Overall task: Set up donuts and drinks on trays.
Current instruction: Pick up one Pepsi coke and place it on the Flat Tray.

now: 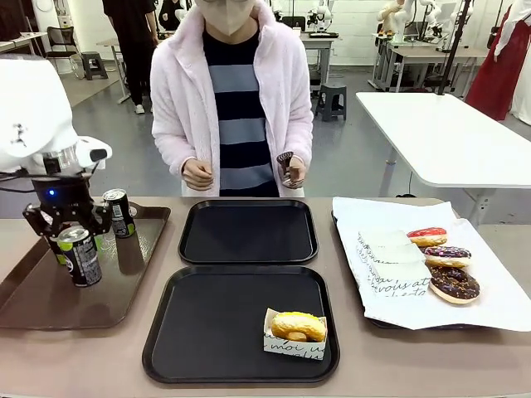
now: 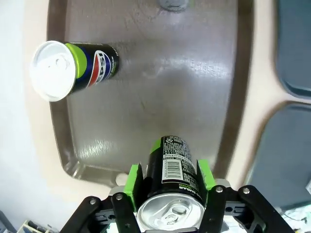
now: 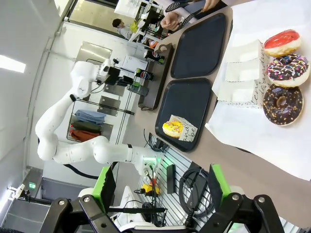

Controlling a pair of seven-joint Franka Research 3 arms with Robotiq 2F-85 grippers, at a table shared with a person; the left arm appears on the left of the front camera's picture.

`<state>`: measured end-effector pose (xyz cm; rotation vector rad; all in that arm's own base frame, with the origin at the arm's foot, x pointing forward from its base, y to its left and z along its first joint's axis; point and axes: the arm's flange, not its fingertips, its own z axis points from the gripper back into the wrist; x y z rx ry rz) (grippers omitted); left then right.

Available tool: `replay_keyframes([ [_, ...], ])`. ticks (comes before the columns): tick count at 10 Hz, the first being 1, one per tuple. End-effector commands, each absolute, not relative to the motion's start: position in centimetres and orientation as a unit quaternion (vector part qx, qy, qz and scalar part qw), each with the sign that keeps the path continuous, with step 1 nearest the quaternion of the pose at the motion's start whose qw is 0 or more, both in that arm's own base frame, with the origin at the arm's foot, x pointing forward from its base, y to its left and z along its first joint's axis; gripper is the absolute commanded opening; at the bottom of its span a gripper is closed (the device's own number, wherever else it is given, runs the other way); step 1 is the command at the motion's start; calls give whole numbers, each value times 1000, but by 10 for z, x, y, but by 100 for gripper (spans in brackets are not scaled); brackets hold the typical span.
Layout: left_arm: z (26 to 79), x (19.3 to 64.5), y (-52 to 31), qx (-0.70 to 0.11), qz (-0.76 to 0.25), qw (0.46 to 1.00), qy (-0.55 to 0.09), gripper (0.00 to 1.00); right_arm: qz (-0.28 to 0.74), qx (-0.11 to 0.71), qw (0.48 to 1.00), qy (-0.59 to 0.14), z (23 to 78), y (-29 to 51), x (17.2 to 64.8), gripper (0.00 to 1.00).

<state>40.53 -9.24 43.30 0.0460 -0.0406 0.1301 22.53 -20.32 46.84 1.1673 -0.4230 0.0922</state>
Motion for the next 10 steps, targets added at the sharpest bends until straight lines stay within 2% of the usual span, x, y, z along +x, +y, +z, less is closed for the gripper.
replay_keyframes([
  [1,487,373,-102,-2,38,999,-32,42,51,555,804,-210,469,-205,228,100],
  [4,529,345,-106,-10,12,999,-43,42,51,555,804,-210,469,-205,228,100],
  [6,532,339,-94,-11,1,998,-61,42,51,555,804,-210,469,-205,228,100],
  [10,534,338,-110,2,19,999,-48,42,51,555,804,-210,469,-205,228,100],
])
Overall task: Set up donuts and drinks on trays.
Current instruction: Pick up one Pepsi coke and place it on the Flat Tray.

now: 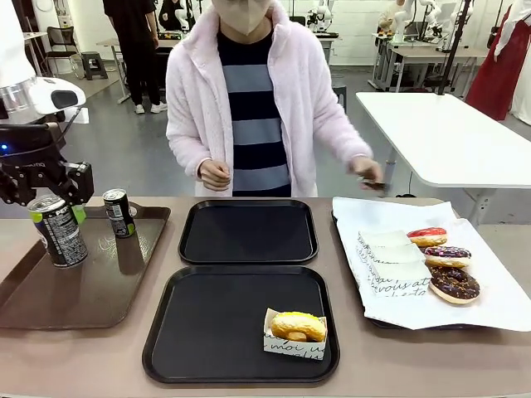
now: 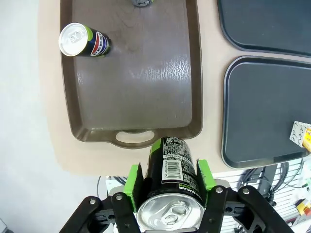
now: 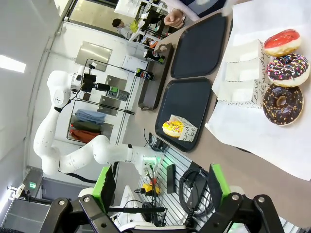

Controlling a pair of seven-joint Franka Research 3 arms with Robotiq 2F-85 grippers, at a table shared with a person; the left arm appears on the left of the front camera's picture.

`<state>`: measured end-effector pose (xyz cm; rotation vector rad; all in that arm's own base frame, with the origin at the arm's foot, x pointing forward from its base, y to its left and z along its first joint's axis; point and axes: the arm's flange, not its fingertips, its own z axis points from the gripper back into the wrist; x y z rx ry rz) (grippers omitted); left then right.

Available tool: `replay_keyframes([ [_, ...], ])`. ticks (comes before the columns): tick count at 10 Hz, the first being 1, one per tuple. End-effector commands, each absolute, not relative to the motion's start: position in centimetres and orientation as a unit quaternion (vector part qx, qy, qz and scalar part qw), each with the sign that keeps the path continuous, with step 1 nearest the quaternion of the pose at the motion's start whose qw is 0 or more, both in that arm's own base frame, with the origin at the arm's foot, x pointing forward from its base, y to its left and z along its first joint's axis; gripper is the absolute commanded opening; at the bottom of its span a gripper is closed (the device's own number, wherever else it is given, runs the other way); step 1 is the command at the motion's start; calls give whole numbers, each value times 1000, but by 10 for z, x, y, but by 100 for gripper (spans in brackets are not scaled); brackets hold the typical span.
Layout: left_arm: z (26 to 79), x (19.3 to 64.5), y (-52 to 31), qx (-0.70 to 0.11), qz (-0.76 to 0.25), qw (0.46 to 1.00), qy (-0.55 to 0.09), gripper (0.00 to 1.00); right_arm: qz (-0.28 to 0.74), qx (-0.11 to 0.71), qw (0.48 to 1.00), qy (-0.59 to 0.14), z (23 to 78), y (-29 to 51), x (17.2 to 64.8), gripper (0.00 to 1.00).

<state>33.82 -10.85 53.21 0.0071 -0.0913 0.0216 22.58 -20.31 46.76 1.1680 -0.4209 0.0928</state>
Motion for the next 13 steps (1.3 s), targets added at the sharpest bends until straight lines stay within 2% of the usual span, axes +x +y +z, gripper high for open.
replay_keyframes([
  [1,533,338,-108,3,11,999,-46,56,51,555,804,-210,469,-205,228,100],
  [6,502,261,-218,-28,-74,995,-60,56,51,555,804,-210,469,-205,228,100],
  [10,443,258,-283,-24,-108,992,-54,56,51,555,804,-210,469,-205,228,100],
  [13,406,282,-307,-18,-106,993,-48,56,51,555,804,-210,469,-205,228,100],
])
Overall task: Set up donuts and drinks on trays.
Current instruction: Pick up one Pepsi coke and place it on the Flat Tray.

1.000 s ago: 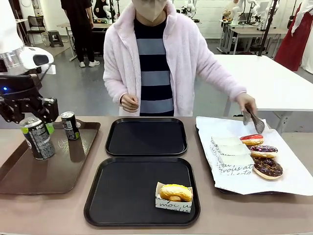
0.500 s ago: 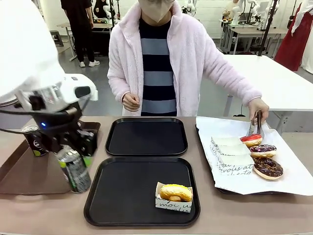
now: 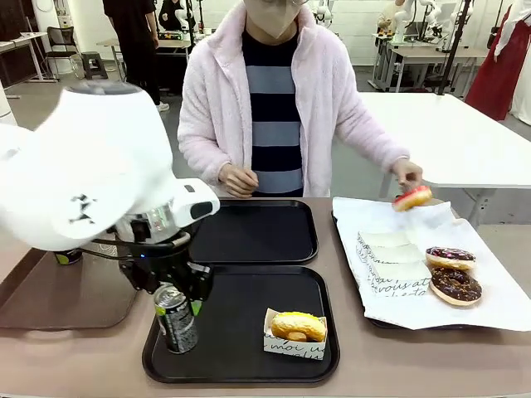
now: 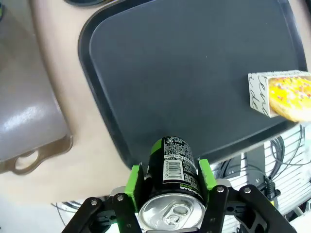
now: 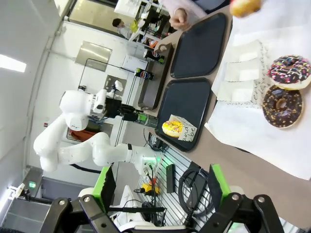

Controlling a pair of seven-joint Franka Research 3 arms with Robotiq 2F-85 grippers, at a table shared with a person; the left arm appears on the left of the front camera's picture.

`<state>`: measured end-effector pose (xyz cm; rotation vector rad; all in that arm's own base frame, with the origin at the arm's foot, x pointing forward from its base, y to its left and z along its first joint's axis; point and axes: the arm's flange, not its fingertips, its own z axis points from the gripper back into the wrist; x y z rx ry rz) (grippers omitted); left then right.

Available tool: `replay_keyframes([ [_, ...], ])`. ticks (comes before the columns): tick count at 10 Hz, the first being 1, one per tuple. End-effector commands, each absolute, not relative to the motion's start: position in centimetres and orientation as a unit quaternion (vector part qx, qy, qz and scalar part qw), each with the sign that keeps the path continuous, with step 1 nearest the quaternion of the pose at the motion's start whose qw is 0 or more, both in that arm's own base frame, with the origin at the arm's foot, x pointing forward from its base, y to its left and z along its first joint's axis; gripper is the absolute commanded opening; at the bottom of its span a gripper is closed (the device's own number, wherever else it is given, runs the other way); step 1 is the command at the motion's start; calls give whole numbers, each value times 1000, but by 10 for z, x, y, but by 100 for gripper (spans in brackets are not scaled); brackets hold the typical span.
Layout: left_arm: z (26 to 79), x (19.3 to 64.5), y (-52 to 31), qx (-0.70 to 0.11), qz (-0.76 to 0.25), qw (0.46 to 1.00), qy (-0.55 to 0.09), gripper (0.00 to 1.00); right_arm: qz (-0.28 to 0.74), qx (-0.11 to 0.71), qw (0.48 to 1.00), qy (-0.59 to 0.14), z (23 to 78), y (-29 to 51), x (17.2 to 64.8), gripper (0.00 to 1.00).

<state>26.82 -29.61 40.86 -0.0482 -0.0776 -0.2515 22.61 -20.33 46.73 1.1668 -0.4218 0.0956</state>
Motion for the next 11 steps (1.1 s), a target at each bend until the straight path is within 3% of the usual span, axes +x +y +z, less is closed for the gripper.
replay_keyframes([
  [1,398,287,-310,-21,-107,993,-45,56,51,555,804,-210,469,-205,228,100],
  [9,374,302,-334,-2,-132,989,-68,56,51,555,804,-210,469,-205,228,100],
  [10,374,302,-334,-3,-134,989,-67,76,51,555,804,-210,469,-205,228,100],
  [11,376,300,-334,-6,-137,988,-66,76,51,555,804,-210,469,-205,228,100],
])
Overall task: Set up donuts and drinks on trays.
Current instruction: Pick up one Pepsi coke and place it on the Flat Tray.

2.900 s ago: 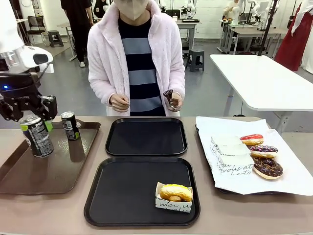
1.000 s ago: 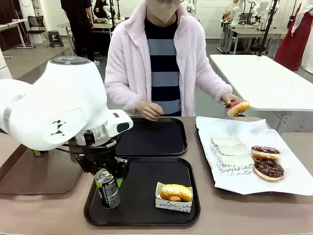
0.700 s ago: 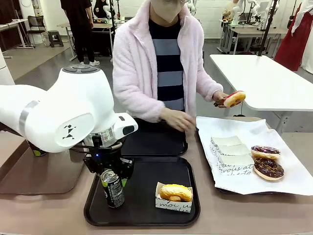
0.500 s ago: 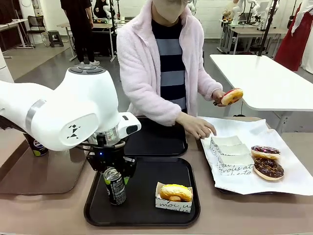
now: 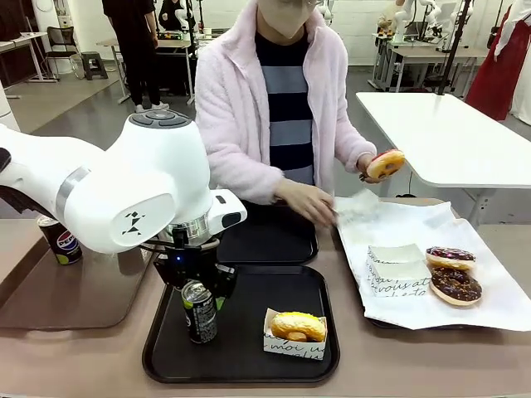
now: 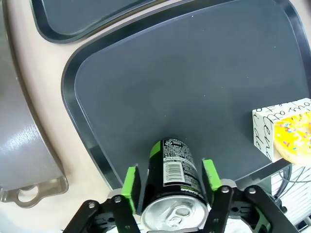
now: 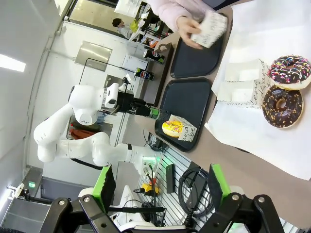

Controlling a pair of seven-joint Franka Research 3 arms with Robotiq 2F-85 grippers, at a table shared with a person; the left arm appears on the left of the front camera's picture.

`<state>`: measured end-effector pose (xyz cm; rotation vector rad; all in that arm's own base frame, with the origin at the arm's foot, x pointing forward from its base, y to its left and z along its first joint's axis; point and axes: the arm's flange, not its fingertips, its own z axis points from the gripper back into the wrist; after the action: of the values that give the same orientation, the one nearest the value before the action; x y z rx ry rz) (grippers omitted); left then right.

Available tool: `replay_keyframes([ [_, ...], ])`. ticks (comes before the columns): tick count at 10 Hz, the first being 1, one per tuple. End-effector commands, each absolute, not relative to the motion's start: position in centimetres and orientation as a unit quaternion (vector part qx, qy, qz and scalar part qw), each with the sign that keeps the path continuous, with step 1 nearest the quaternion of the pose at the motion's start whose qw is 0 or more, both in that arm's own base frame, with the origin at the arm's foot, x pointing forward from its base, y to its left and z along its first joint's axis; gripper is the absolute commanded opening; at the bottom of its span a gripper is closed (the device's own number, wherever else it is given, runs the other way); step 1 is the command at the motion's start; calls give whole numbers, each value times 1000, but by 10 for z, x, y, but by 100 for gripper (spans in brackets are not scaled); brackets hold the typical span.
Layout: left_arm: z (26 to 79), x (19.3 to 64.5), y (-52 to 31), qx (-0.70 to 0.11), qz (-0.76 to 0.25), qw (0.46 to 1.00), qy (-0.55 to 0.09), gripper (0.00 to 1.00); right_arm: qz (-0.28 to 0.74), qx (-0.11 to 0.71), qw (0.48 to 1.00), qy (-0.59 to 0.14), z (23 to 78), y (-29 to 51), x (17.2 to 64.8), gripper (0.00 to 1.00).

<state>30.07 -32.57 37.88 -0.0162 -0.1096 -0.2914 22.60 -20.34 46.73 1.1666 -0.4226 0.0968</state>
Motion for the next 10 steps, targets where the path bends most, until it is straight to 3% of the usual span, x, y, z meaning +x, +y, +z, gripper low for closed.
replay_keyframes([
  [1,382,297,-334,-8,-138,988,-65,96,51,555,804,-210,469,-205,228,100],
  [2,388,294,-334,-10,-144,987,-70,79,51,555,804,-210,469,-205,228,100],
  [3,396,292,-335,-9,-144,987,-68,100,51,555,804,-210,469,-205,228,100],
  [10,490,262,-318,17,-156,985,-67,100,51,555,804,-210,469,-205,228,100],
])
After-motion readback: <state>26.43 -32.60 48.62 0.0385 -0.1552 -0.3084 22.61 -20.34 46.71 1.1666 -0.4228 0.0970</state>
